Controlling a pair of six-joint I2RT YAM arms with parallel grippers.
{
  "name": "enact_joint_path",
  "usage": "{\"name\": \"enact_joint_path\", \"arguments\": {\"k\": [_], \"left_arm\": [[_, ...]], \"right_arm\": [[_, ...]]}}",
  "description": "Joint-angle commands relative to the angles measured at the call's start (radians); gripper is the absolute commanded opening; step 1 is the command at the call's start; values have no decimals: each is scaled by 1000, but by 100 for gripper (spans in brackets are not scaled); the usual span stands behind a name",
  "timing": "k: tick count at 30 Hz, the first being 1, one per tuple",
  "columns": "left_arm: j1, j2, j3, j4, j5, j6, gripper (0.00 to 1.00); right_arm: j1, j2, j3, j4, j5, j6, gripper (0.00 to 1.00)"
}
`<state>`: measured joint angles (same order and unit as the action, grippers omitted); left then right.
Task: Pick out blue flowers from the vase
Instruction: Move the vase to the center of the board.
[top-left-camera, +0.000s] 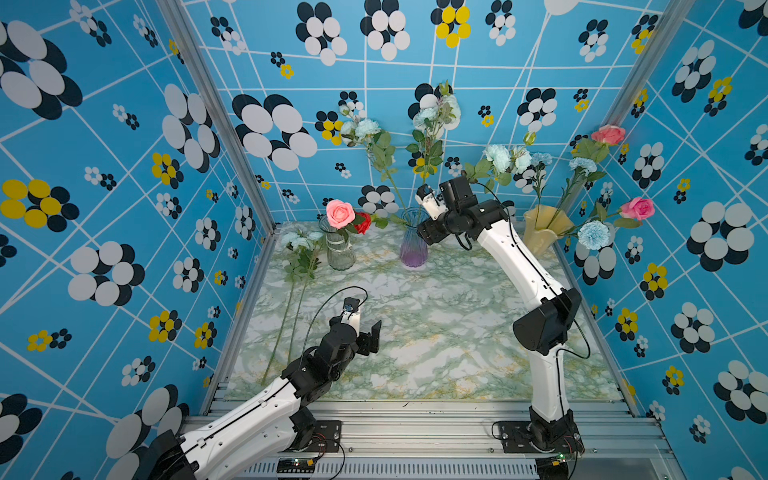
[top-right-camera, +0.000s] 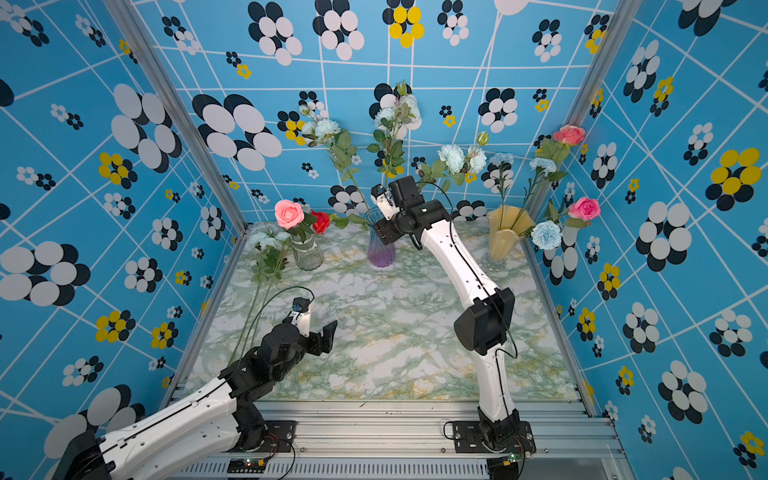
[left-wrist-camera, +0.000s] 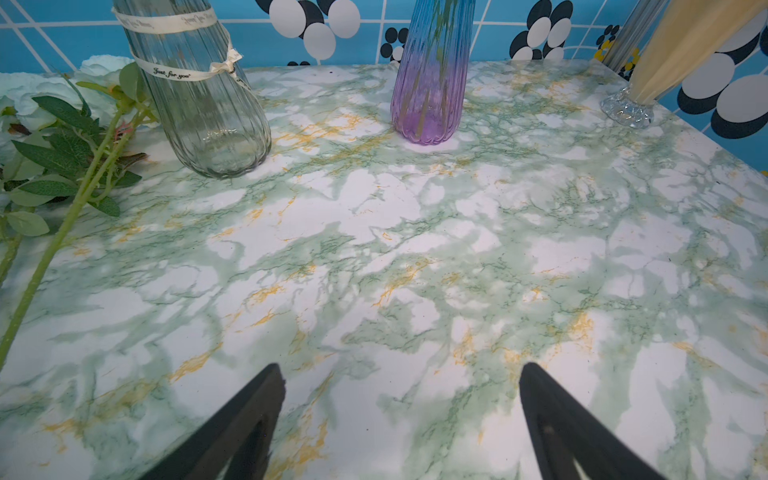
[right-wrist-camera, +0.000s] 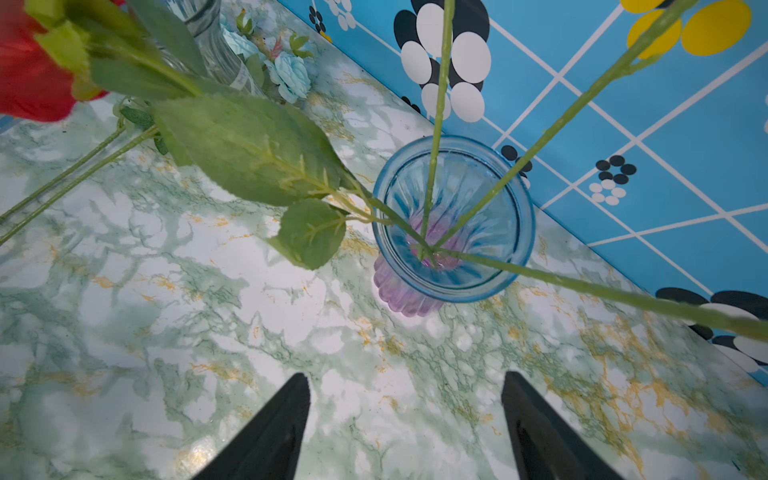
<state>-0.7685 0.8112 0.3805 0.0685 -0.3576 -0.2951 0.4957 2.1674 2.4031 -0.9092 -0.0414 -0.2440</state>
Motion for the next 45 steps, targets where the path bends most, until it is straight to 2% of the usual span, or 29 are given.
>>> {"name": "enact_joint_path", "arguments": {"k": [1,10,25,36,45], "left_arm": [[-15,27,10,64,-51,27,91],[-19,104,44,67,-42,35,89],[-20,144,69,58,-37,38,87],[-18,160,79,56,-36,39,87],[-19,161,79,54,-37,39,86]], "right_arm": [[3,63,80,12,-44,-24,74],[2,175,213,32,-51,-52,72],[3,255,225,83,-23,-63,69],[2,275,246,-19,29,-79,54],[3,259,248,-84,78,-98,53]]}}
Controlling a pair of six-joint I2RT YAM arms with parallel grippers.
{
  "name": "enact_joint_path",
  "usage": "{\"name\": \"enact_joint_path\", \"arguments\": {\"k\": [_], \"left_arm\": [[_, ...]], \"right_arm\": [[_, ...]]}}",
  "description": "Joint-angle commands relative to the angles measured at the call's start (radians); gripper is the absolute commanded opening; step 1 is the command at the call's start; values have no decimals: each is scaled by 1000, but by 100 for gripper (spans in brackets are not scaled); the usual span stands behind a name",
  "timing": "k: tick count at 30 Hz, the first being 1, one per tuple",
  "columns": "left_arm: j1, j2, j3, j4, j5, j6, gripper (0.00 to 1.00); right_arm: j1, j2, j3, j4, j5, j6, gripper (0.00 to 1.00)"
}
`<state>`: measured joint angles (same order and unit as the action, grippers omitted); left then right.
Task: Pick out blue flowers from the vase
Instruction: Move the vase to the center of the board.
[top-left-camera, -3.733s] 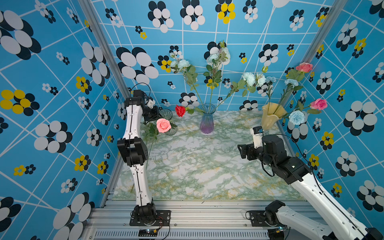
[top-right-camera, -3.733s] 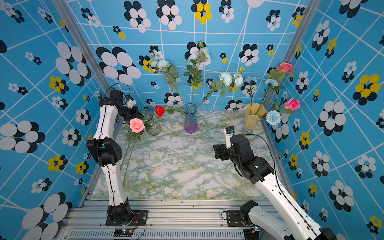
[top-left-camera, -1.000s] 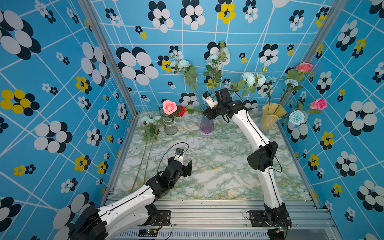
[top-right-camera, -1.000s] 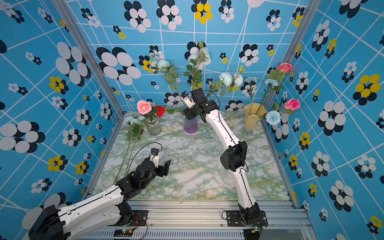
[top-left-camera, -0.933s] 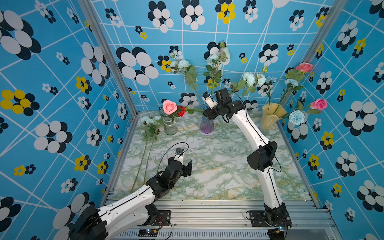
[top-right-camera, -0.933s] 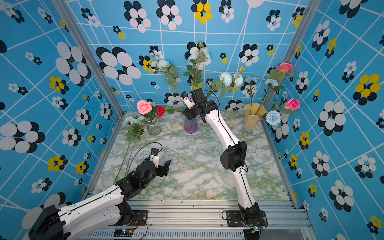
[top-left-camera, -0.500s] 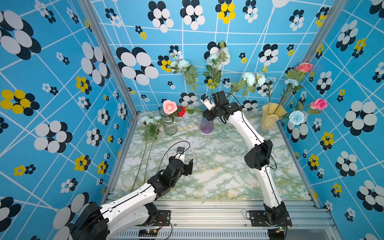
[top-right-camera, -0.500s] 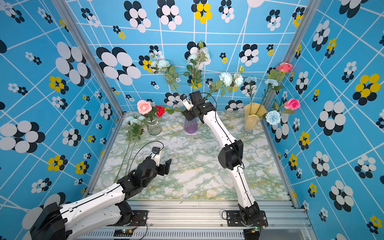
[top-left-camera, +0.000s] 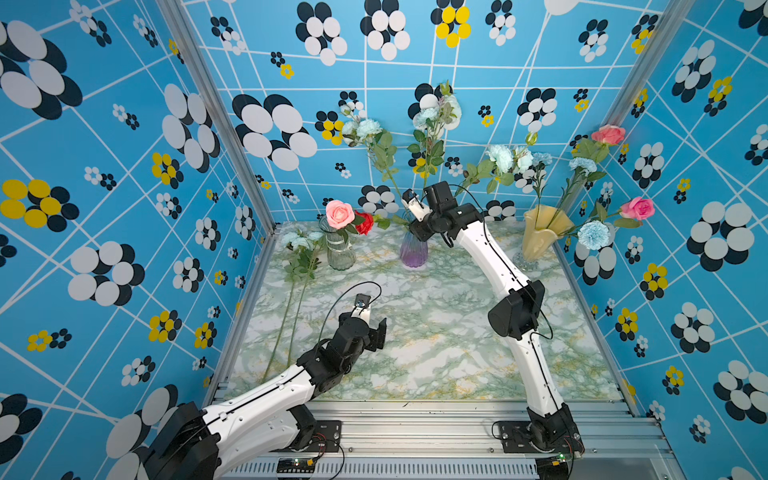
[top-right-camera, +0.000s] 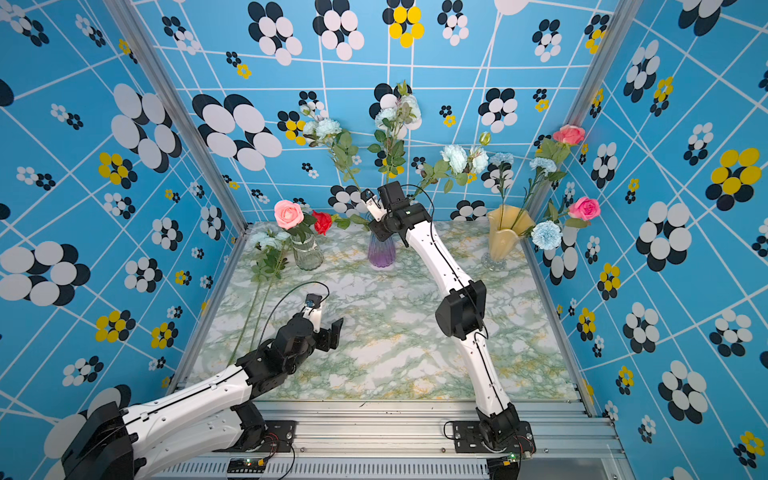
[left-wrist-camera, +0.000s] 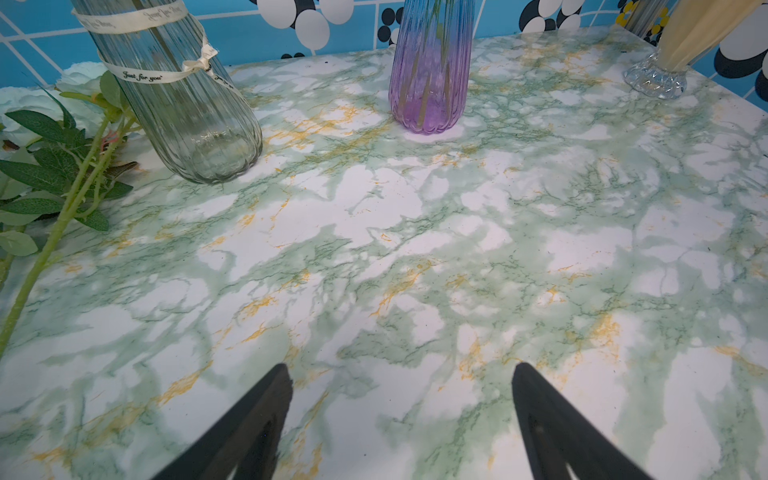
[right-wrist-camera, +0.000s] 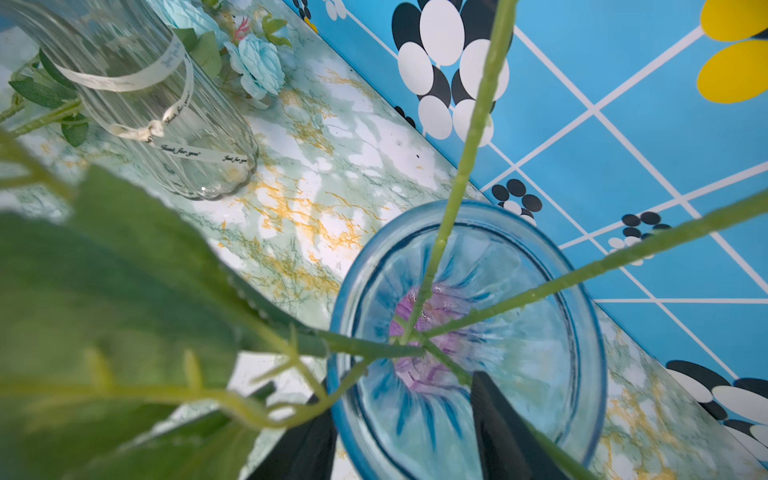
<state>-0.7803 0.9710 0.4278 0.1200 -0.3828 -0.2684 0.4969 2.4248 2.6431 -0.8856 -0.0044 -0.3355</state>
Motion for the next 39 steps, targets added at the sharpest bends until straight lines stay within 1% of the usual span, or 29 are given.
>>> {"name": "enact_joint_path", "arguments": {"k": [1,9,12,15,22,23,27,30,34,37,39], "left_arm": [[-7,2,31,3,-12,13,86],[-8,4,33,0,-12,12,85],[-8,5,32,2,-13,12,85],[-8,4,32,1,-13,12,85],[-9,-4,29,2,-14,11,85],[-8,-4,28,4,-15,11,85],[-9,-6,28,3,-15,11,85],[-7,-9,25,4,-15,11,85],[-7,-17,20,6,-17,9,85],[-8,-19,19,10,-16,9,85],[-7,-23,16,10,-18,9,85]], "right_arm": [[1,0,8,-111,45,-7,53],[0,15,9,-105,43,-5,52],[0,22,12,-95,34,4,47],[2,29,14,-83,26,12,39],[4,30,21,-70,21,21,25],[4,29,23,-72,26,18,22],[11,23,33,-84,49,4,17],[17,22,50,-104,70,-10,10],[28,11,61,-126,104,-30,5],[43,-9,62,-149,133,-50,4],[59,-24,63,-164,179,-71,4]]}}
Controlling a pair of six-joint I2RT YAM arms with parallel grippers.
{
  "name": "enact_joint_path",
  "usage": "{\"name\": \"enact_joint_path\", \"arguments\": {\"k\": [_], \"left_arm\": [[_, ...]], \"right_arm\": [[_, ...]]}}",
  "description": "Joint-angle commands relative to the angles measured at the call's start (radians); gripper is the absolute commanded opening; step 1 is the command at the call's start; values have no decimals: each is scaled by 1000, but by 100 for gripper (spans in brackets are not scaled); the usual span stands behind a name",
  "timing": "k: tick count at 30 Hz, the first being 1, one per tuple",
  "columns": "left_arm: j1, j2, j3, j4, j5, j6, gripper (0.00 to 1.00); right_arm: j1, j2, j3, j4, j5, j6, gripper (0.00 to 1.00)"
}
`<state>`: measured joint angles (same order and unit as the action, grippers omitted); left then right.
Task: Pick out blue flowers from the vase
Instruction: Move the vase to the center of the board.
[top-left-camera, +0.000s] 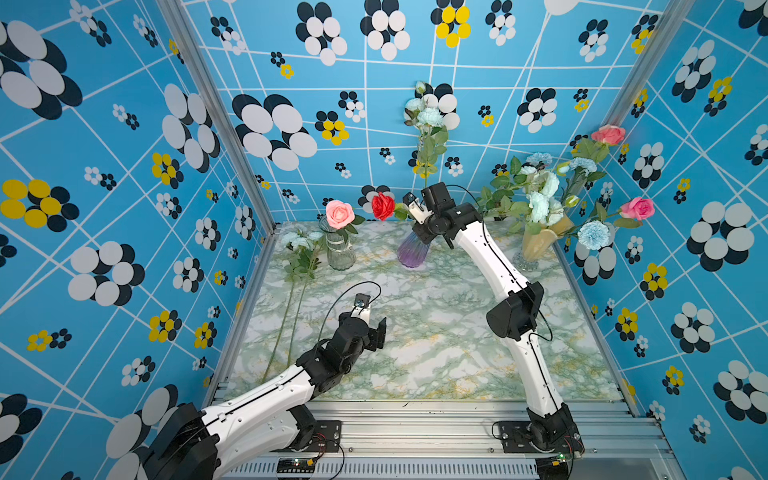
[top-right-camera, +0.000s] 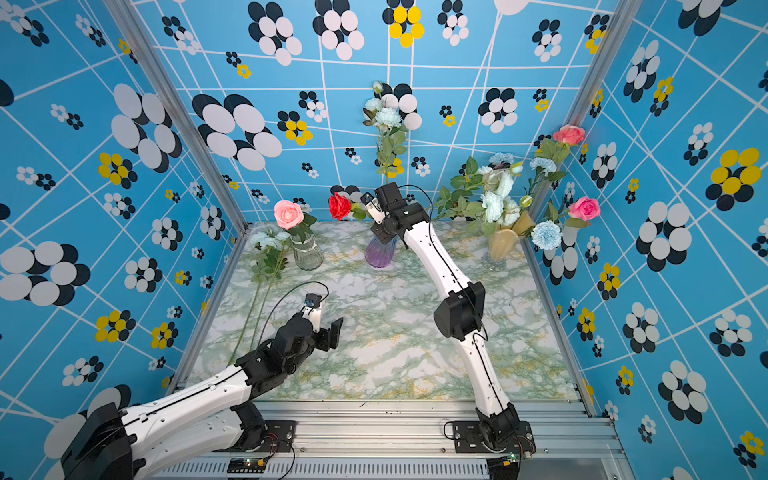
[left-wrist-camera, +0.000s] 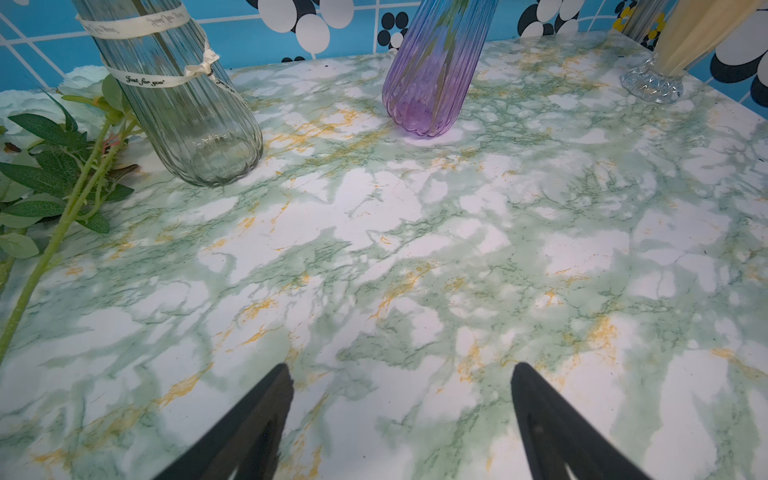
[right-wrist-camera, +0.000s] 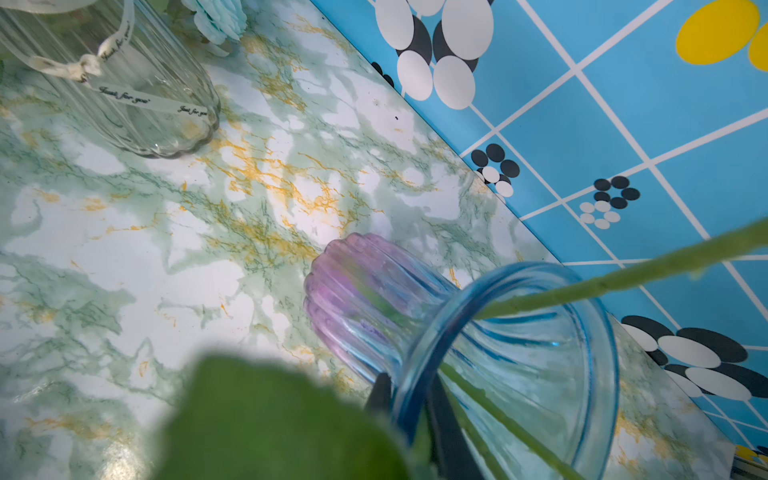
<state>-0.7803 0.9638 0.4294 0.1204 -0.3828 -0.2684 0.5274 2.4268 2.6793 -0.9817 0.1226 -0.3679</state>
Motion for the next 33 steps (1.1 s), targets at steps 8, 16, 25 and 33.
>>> {"name": "enact_joint_path", "arguments": {"k": [8,16,25,33], "left_arm": [[-7,-36,0,17,-23,6,85],[-6,-55,-11,20,-19,7,85],[-6,-84,-30,30,-18,6,85],[-6,-90,-32,30,-12,10,84]], "right_arm": [[120,-67,24,-178,247,-91,4],[174,-150,-96,-249,273,-47,4],[230,-244,-210,-332,319,35,4],[279,-481,-558,-202,289,131,4]]}}
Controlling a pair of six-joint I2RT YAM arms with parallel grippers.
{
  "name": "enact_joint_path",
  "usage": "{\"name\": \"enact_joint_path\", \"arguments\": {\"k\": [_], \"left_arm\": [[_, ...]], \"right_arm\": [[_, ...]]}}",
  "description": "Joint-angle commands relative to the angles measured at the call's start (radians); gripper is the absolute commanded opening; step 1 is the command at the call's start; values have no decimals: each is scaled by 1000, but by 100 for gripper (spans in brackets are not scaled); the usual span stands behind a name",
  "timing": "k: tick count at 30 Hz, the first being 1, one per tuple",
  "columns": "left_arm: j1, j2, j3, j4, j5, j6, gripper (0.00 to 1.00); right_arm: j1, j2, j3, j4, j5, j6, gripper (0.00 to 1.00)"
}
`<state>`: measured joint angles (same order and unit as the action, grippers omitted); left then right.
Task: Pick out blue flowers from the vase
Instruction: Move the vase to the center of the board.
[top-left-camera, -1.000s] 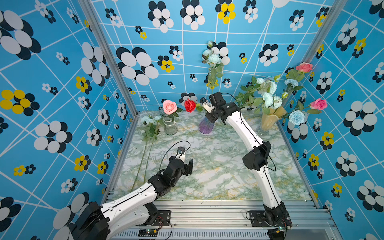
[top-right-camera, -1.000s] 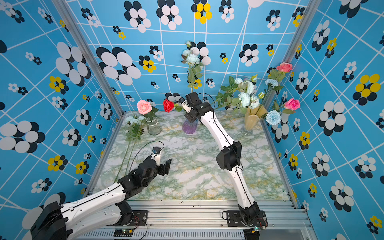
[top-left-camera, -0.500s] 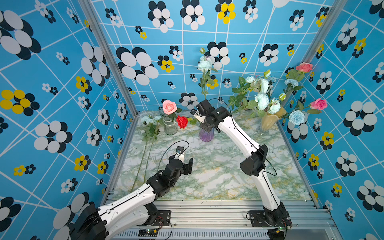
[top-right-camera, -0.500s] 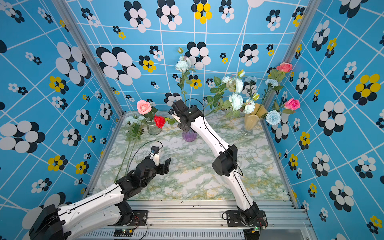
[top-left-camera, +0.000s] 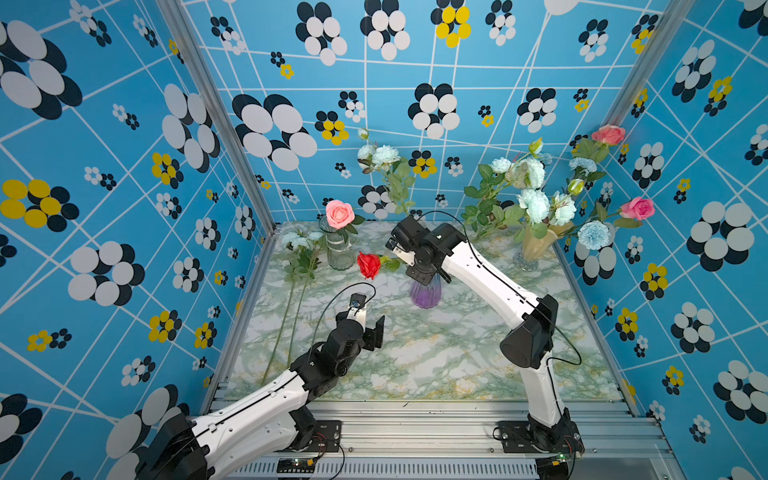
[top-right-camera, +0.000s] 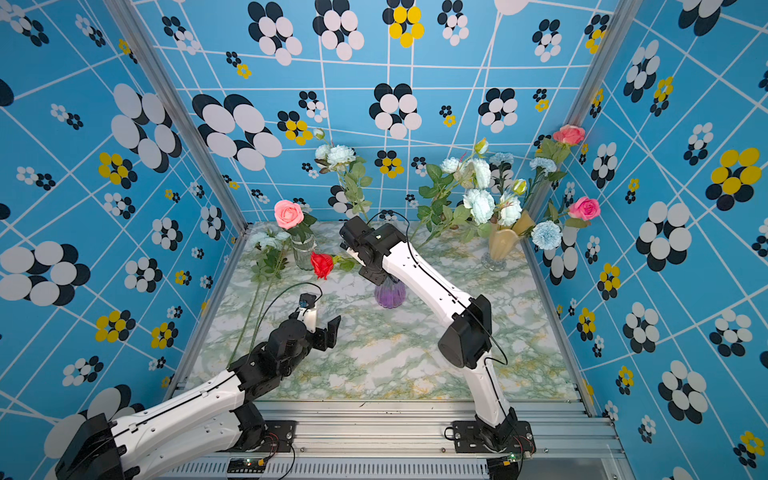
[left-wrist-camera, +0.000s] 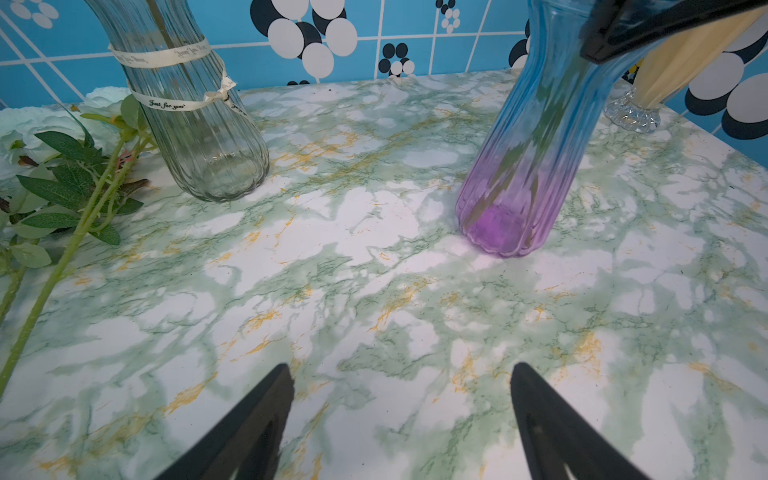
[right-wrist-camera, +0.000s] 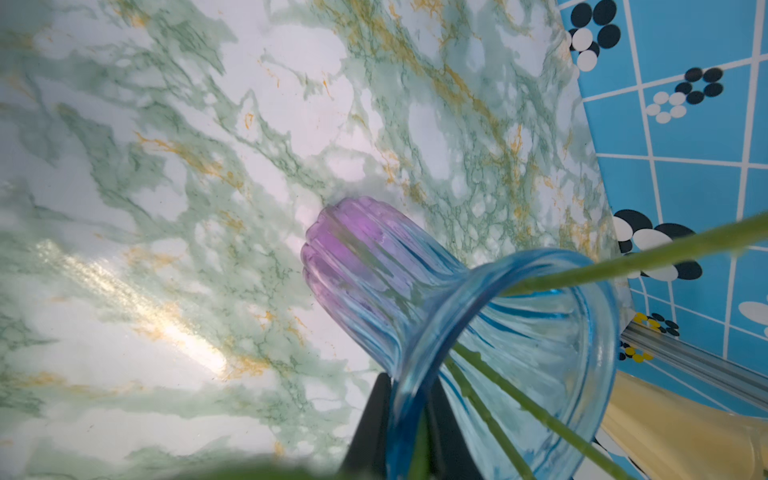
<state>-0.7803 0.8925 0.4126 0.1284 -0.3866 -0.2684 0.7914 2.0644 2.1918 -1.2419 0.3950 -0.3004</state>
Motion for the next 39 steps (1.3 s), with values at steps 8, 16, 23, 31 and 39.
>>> {"name": "enact_joint_path", "arguments": {"k": [8,16,23,31,39], "left_arm": [[-5,-16,-15,22,-5,9,81],[-6,-19,-15,20,-8,10,80],[-5,-16,-10,14,-10,10,80],[-8,-16,-7,13,-15,6,79],[-9,-13,-2,7,-13,10,80]], "right_arm": [[64,-252,-295,124,11,129,4],[114,-333,-420,201,29,172,6],[129,-339,-455,199,28,192,26],[143,-374,-508,237,-25,195,41],[145,-406,-509,229,-7,204,47]]}}
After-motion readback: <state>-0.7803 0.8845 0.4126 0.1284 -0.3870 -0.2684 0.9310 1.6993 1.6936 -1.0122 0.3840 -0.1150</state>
